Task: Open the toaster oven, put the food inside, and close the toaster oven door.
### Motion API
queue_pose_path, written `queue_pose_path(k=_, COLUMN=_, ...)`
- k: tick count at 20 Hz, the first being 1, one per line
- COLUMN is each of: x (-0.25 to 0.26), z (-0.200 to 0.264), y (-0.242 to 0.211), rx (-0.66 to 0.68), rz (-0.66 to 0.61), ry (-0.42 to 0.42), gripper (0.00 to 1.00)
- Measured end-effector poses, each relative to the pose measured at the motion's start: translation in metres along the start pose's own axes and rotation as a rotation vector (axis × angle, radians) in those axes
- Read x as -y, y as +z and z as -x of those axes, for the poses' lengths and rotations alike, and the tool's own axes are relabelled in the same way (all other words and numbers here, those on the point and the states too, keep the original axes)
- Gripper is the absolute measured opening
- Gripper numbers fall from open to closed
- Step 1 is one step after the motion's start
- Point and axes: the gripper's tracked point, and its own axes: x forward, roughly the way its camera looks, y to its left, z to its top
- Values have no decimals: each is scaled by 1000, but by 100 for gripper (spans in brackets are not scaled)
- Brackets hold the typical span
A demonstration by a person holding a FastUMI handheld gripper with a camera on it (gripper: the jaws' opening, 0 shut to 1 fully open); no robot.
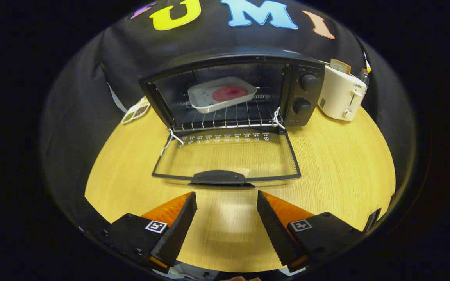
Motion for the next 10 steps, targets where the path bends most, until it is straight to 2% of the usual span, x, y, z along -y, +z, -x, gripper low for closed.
queue_pose_path(k=3, x=6, z=-20, y=-10, rx=-53, rz=58, ry=-46, gripper=99)
queue_pose_path(k=10, x=5, z=-49, y=-14, rx=-141, rz=12, ry=-88, gripper=99)
